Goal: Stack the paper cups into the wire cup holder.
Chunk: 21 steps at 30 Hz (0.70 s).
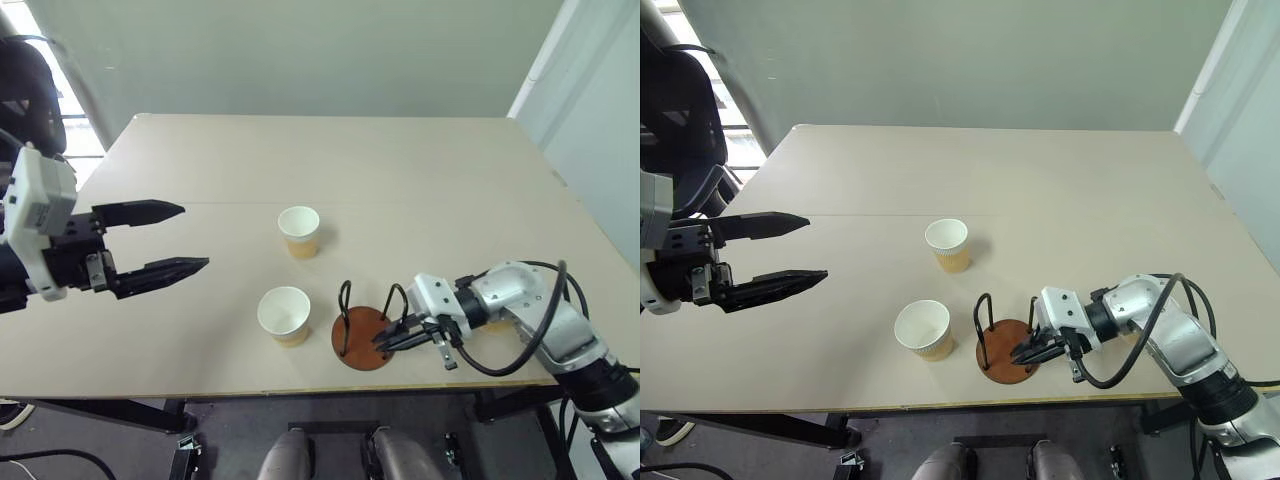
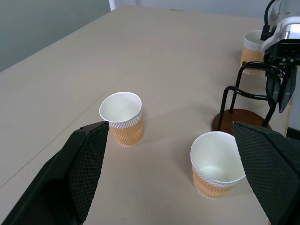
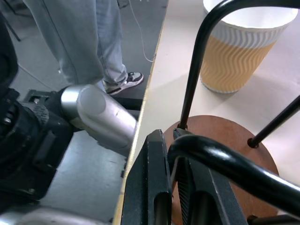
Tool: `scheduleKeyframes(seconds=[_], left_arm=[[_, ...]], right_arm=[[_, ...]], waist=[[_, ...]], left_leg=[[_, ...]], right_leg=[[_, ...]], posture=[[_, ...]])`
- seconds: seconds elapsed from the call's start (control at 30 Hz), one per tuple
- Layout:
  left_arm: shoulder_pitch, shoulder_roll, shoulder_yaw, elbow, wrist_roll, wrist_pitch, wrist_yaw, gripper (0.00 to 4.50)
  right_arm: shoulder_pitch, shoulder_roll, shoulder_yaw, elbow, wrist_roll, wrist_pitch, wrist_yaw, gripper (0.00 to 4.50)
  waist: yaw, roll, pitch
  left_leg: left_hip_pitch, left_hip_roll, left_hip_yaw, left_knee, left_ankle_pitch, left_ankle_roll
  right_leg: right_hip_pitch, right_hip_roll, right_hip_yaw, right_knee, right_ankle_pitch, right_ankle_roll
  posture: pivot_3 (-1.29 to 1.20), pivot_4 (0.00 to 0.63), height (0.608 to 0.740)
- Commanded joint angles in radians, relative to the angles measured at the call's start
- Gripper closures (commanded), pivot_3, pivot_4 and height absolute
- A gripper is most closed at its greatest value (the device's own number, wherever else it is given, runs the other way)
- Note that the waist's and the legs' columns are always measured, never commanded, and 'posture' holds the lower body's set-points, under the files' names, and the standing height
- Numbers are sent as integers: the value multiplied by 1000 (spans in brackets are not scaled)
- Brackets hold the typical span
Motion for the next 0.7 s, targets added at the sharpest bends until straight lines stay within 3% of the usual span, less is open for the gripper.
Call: scheduleKeyframes(seconds=[0.03, 0.3, 0.43, 0.7], left_arm=[[-4, 16, 28, -11, -4, -2, 0, 0], [1, 10, 31, -15, -3, -3, 6, 0], [3, 9, 32, -15, -3, -4, 7, 0], [-9, 15, 25, -5, -3, -12, 0, 0]], right_arm=[[-8, -6, 13, 16, -17, -14, 30, 4463], [-55, -15, 49, 22, -87, 5, 40, 4463], [-72, -35, 58, 18, -94, 45, 61, 3457], [-87, -101, 23, -11, -102, 56, 99, 712]], waist=[[0, -1, -1], [0, -3, -2], [0, -3, -1], [1, -3, -1]], left_leg=[[0, 0, 0, 0, 0, 0], [0, 0, 0, 0, -1, -1], [0, 0, 0, 0, -1, -1], [-1, 0, 0, -1, -2, -3]], right_leg=[[0, 0, 0, 0, 0, 0], [0, 0, 0, 0, 0, -1], [0, 0, 0, 0, 0, -1], [-2, 0, 0, 0, 0, -1]], posture=[[0, 150, 740], [0, 150, 740], [0, 150, 740], [0, 150, 740]])
